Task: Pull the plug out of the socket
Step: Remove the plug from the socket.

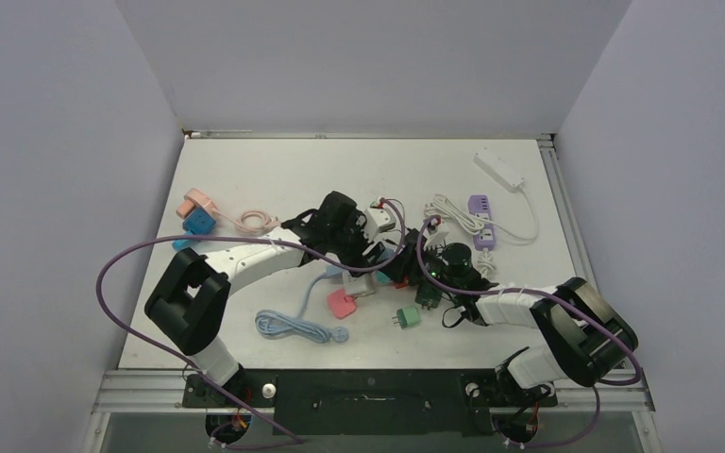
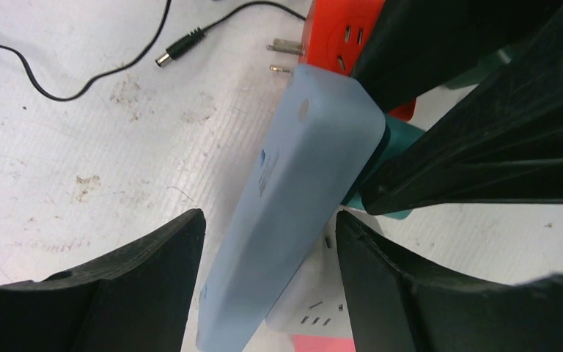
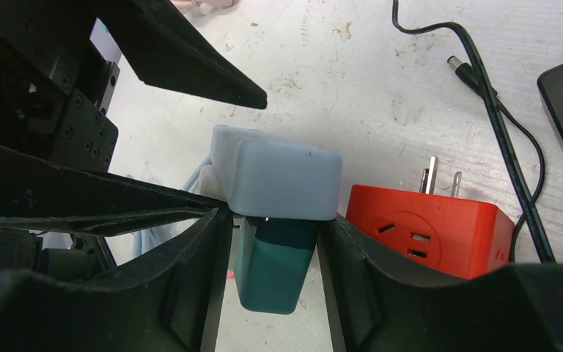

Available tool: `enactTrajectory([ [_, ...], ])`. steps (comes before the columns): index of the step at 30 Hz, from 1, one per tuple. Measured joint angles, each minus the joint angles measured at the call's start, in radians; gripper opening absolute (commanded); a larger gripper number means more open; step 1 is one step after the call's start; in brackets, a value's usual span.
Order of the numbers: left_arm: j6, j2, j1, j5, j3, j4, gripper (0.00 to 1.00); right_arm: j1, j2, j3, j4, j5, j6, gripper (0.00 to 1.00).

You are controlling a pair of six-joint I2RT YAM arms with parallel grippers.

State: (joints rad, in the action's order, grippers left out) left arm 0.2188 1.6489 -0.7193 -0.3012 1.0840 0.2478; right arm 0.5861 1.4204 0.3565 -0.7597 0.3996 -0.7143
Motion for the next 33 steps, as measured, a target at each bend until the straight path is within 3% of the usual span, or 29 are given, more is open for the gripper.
enactTrajectory([
  [11,0.025,0.007,0.006,-0.018,0.0,0.037,0.47,-0.01,0.009,0.0,-0.016,0.022,-0.003,0.47],
  [16,0.016,0.015,0.005,-0.029,0.001,0.027,0.31,-0.011,0.027,0.0,-0.04,0.029,-0.004,0.48],
  [20,-0.003,0.024,0.006,-0.047,0.006,0.018,0.09,-0.017,0.027,0.0,-0.042,0.029,-0.004,0.51],
  [22,-0.014,0.033,0.006,-0.05,0.016,0.018,0.0,-0.021,0.024,0.0,-0.04,0.028,-0.003,0.54],
  [28,-0.059,0.035,0.003,-0.045,0.018,-0.007,0.0,-0.041,-0.032,0.016,0.034,0.027,0.022,0.75],
  [33,-0.129,-0.01,0.012,0.039,-0.006,-0.039,0.0,-0.077,-0.069,0.074,0.065,-0.008,0.079,0.87],
])
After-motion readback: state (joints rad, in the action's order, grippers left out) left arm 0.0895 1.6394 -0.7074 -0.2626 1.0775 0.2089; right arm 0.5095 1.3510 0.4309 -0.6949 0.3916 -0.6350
